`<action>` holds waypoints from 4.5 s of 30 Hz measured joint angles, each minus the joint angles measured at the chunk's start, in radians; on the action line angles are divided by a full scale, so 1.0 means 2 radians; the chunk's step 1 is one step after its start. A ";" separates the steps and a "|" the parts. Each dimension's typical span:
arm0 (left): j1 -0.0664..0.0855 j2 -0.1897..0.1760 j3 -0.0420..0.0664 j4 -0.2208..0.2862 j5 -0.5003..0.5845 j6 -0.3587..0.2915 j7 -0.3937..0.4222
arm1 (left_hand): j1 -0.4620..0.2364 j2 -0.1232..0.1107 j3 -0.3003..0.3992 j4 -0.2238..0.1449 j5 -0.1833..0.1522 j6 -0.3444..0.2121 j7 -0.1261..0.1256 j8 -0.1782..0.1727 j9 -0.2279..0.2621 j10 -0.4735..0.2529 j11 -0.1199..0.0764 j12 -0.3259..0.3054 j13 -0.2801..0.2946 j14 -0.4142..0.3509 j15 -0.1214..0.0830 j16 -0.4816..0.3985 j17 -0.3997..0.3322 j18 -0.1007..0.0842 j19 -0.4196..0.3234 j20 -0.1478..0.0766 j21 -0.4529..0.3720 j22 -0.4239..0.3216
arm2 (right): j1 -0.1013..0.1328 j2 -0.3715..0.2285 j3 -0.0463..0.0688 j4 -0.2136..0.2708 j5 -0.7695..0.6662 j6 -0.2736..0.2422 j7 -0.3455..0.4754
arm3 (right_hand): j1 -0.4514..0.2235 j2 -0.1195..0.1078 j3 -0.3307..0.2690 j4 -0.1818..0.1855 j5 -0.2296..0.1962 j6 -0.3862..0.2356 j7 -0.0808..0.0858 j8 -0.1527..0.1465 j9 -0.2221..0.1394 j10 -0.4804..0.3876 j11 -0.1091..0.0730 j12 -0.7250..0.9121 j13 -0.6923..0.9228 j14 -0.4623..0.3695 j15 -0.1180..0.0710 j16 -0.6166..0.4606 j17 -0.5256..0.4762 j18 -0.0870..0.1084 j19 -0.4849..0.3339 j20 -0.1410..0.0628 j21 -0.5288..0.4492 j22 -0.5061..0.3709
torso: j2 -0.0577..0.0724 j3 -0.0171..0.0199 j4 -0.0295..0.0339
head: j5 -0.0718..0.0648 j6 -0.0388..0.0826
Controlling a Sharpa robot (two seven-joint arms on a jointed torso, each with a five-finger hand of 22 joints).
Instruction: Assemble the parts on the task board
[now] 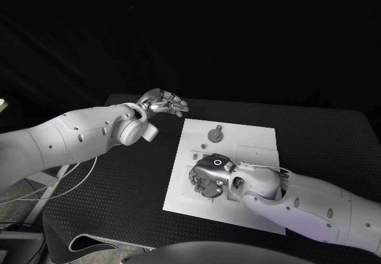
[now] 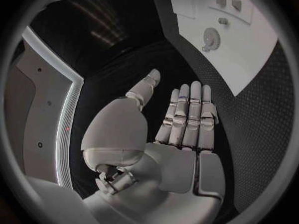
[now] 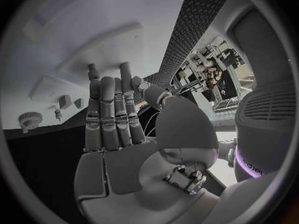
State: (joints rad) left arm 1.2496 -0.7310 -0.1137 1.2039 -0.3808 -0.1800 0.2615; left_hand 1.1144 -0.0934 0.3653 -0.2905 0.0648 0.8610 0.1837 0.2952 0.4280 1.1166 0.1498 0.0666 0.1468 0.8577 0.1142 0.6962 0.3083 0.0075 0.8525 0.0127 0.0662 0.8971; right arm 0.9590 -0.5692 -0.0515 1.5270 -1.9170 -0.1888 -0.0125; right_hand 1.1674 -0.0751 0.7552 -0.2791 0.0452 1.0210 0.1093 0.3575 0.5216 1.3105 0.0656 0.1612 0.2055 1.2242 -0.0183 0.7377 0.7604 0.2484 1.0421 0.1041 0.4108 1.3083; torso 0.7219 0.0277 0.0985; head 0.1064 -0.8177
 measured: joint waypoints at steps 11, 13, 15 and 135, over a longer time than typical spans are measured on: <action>0.000 0.000 0.000 0.000 0.000 0.000 0.000 | 0.000 0.000 0.000 0.000 0.000 0.000 0.000 0.000 0.000 0.000 0.000 0.000 0.000 0.000 0.000 -0.002 0.000 0.000 0.000 0.000 0.000 0.000 | -0.001 0.006 0.000 -0.008 -0.004 0.001 0.002 | 0.000 0.000 0.000 0.000 -0.002 0.000 0.000 0.000 0.000 0.000 0.000 0.000 0.000 0.000 0.000 0.000 0.001 0.000 0.000 0.000 0.002 0.000 | 0.000 0.0000 0.0000 | 0.001 -0.001; 0.000 0.000 0.000 0.000 0.000 0.000 0.000 | 0.000 0.000 0.000 0.000 0.000 0.000 0.000 0.000 0.000 0.000 0.000 0.000 0.000 0.000 0.000 -0.002 0.000 0.000 0.000 0.000 0.000 0.000 | -0.001 0.006 0.000 -0.008 -0.004 0.002 0.003 | 0.000 0.000 0.000 0.000 -0.002 0.000 0.000 0.000 0.001 0.000 0.000 0.000 0.000 0.000 0.000 0.000 0.001 0.000 0.000 0.000 0.002 0.000 | 0.000 0.0000 0.0000 | 0.001 -0.001; 0.000 0.000 0.000 0.001 0.000 0.001 0.000 | 0.000 0.000 0.000 0.000 0.000 0.000 0.000 0.000 0.000 0.000 0.000 0.000 0.000 0.000 0.000 -0.002 0.000 0.000 0.000 0.000 0.000 0.000 | 0.000 0.006 0.000 -0.009 -0.004 0.003 0.004 | 0.000 0.000 0.000 0.000 -0.002 0.000 0.000 0.000 0.001 0.000 0.000 -0.001 0.000 0.001 0.000 0.000 0.001 0.000 0.000 0.000 0.002 0.000 | 0.000 0.0000 0.0000 | 0.001 -0.001; -0.009 0.002 0.000 -0.021 0.005 0.010 -0.001 | -0.005 0.005 -0.005 0.000 0.000 0.000 0.000 0.000 -0.002 0.000 0.000 0.000 -0.003 0.000 0.000 -0.008 0.007 0.000 0.000 0.000 0.000 -0.005 | 0.060 -0.186 -0.037 0.075 0.360 0.170 -0.246 | -0.261 -0.017 -0.161 0.088 0.001 -0.003 -0.022 0.002 0.065 -0.016 -0.057 0.514 0.515 0.068 -0.066 0.341 0.189 -0.001 0.079 -0.076 0.170 0.000 | -0.007 -0.0003 -0.0167 | -0.049 0.007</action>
State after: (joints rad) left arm 1.2323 -0.7278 -0.1147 1.1618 -0.3707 -0.1609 0.2586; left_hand 1.1051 -0.0841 0.3546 -0.2908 0.0648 0.8610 0.1837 0.2952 0.4237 1.1166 0.1498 0.0666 0.1414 0.8577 0.1142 0.6807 0.3223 0.0075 0.8525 0.0127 0.0662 0.8878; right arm 1.0796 -0.9421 -0.1249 1.6773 -1.1965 0.1519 -0.5040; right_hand 0.6458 -0.1094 0.4336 -0.1031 0.0472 1.0157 0.0645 0.3611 0.6516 1.2776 -0.0491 1.1888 1.2345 1.3601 -0.1495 1.4204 1.1381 0.2467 1.2002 -0.0481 0.7515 1.3092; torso 0.7080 0.0271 0.0651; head 0.0090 -0.8037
